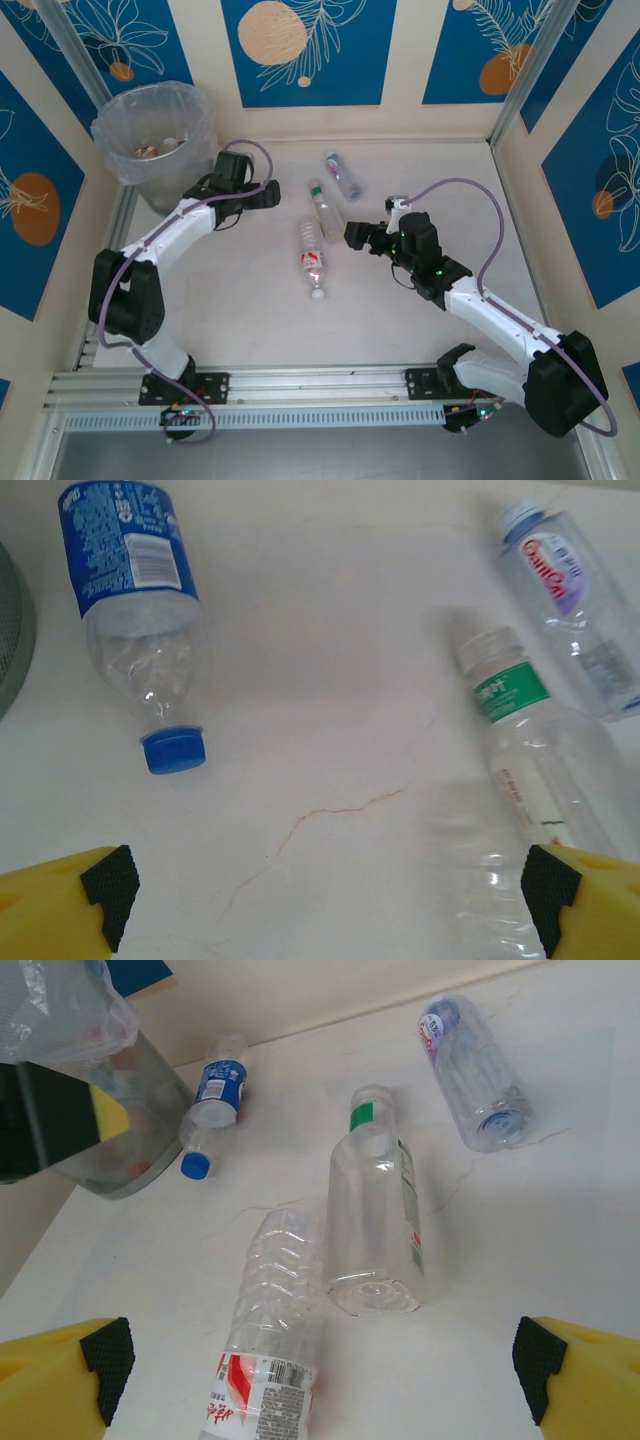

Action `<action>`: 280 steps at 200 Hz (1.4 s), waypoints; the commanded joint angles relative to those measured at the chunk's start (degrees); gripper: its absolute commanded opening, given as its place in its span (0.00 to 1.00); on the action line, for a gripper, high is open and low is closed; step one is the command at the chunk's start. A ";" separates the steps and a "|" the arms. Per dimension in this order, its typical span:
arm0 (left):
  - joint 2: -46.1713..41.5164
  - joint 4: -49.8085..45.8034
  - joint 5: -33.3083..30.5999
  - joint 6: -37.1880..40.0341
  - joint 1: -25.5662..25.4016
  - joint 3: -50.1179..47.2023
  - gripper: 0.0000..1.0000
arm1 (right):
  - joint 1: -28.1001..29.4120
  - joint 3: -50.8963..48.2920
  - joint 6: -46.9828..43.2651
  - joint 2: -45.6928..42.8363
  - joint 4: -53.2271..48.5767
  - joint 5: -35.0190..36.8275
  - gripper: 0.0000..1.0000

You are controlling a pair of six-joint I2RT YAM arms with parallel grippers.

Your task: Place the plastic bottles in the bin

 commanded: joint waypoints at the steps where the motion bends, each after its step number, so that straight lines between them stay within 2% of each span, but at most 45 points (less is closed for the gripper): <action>1: 2.98 1.64 -3.05 -0.27 -0.55 0.61 0.99 | -0.58 -0.22 0.24 -1.26 -0.97 -0.29 1.00; 21: 5.57 1.35 -5.27 -0.29 -0.61 0.84 0.99 | -0.76 -0.13 0.24 -1.38 -1.32 -0.38 1.00; 44: 8.26 2.57 -11.66 -0.18 -0.69 0.11 0.99 | -0.84 -0.21 0.43 -1.31 -1.41 -0.35 1.00; 91: 14.30 12.86 -20.48 1.09 -0.86 -3.17 0.97 | -1.18 -0.13 1.42 -1.73 -2.23 0.63 1.00; 153: 20.74 13.31 -21.73 -2.05 -0.70 1.47 0.79 | -1.62 0.44 1.51 -2.26 -4.32 0.43 1.00; 179: 22.14 10.01 -23.53 -4.34 -0.44 3.99 0.78 | -1.80 0.41 1.64 -2.12 -4.02 0.57 1.00; 235: 26.01 3.09 -20.30 -7.39 1.79 9.83 0.68 | -2.07 0.28 1.82 -2.77 -4.71 1.10 1.00; 280: 27.38 1.46 -17.85 -7.94 2.89 11.62 0.67 | -2.60 -0.47 1.99 -4.08 -5.14 1.80 1.00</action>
